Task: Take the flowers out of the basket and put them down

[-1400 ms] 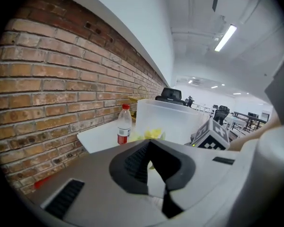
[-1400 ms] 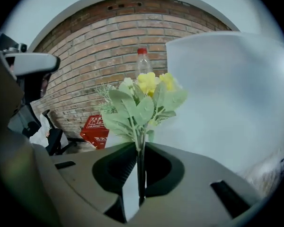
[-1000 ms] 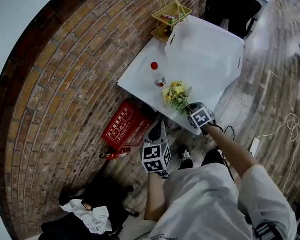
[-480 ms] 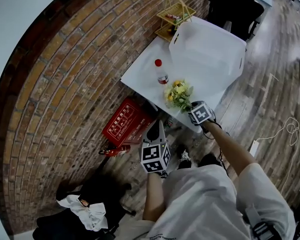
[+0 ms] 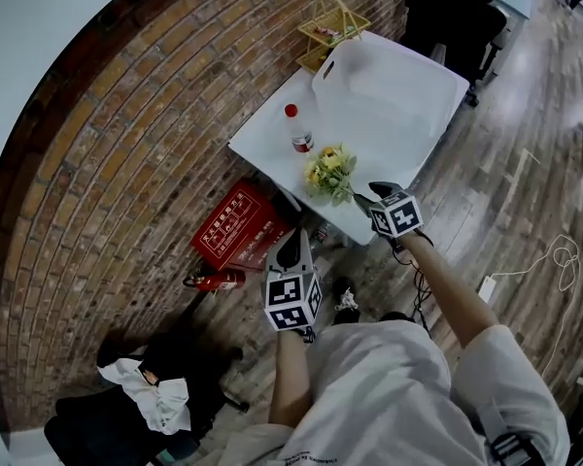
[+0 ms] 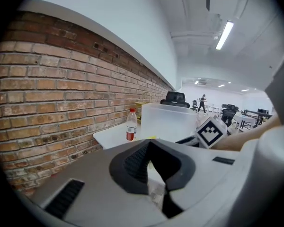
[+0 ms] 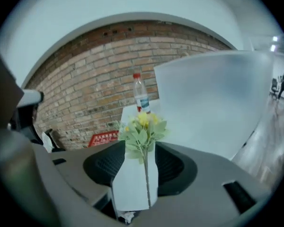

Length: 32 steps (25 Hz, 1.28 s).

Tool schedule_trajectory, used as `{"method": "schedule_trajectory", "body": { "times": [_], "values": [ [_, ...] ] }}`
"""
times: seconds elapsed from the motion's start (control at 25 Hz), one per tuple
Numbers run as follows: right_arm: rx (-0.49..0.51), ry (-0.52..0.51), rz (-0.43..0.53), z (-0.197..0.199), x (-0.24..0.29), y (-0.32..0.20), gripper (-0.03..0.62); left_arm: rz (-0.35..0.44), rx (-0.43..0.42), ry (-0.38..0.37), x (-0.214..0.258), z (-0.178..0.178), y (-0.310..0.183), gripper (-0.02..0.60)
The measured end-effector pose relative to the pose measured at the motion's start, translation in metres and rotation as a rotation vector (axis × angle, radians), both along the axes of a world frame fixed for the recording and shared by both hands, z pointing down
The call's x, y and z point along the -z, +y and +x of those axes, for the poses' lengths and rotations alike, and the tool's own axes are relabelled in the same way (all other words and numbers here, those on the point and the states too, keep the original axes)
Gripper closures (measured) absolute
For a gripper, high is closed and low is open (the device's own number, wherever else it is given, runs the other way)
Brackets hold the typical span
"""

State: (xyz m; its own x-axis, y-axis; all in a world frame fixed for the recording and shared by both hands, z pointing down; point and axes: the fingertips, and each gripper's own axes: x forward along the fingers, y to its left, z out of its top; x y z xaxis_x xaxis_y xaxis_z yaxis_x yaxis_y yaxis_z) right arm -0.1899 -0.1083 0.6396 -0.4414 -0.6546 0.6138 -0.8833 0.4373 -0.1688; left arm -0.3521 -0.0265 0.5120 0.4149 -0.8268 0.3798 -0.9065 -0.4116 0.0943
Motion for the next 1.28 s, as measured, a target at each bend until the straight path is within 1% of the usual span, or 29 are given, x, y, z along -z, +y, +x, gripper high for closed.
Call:
{"method": "schedule_trajectory", "body": {
  "times": [0.12, 0.2, 0.28, 0.36, 0.52, 0.68, 0.72, 0.8, 0.92, 1.04, 1.08, 1.2, 1.28],
  "values": [
    [0.025, -0.170, 0.111, 0.012, 0.051, 0.033, 0.370, 0.008, 0.020, 0.005, 0.003, 0.019, 0.025, 0.557],
    [0.015, -0.267, 0.180, 0.027, 0.078, 0.060, 0.370, 0.012, 0.024, 0.003, 0.004, 0.036, 0.047, 0.557],
    [-0.014, -0.347, 0.232, 0.046, 0.099, 0.089, 0.370, 0.013, 0.025, 0.003, 0.003, 0.052, 0.071, 0.557],
    [-0.030, -0.392, 0.264, 0.061, 0.114, 0.116, 0.370, 0.010, 0.027, 0.008, 0.001, 0.068, 0.094, 0.557],
    [-0.019, -0.405, 0.291, 0.079, 0.128, 0.166, 0.370, 0.009, 0.033, 0.032, 0.001, 0.094, 0.133, 0.557],
    [-0.007, -0.402, 0.325, 0.087, 0.139, 0.204, 0.373, 0.039, 0.037, 0.016, 0.009, 0.111, 0.160, 0.557],
    [-0.010, -0.401, 0.330, 0.088, 0.140, 0.212, 0.384, 0.044, 0.041, 0.013, 0.011, 0.114, 0.166, 0.557],
    [-0.028, -0.398, 0.336, 0.090, 0.144, 0.223, 0.428, 0.052, 0.055, 0.008, 0.014, 0.116, 0.174, 0.557],
    [-0.071, -0.415, 0.335, 0.090, 0.152, 0.229, 0.449, 0.065, 0.078, 0.004, 0.023, 0.118, 0.176, 0.557],
    [-0.101, -0.419, 0.335, 0.089, 0.165, 0.230, 0.474, 0.088, 0.100, -0.003, 0.039, 0.119, 0.167, 0.557],
    [-0.109, -0.419, 0.337, 0.090, 0.169, 0.231, 0.497, 0.105, 0.106, -0.001, 0.049, 0.120, 0.164, 0.557],
    [-0.133, -0.433, 0.343, 0.093, 0.181, 0.238, 0.515, 0.177, 0.111, 0.007, 0.086, 0.119, 0.160, 0.557],
    [-0.127, -0.471, 0.333, 0.092, 0.181, 0.234, 0.543, 0.192, 0.105, 0.000, 0.096, 0.119, 0.157, 0.557]
  ]
}}
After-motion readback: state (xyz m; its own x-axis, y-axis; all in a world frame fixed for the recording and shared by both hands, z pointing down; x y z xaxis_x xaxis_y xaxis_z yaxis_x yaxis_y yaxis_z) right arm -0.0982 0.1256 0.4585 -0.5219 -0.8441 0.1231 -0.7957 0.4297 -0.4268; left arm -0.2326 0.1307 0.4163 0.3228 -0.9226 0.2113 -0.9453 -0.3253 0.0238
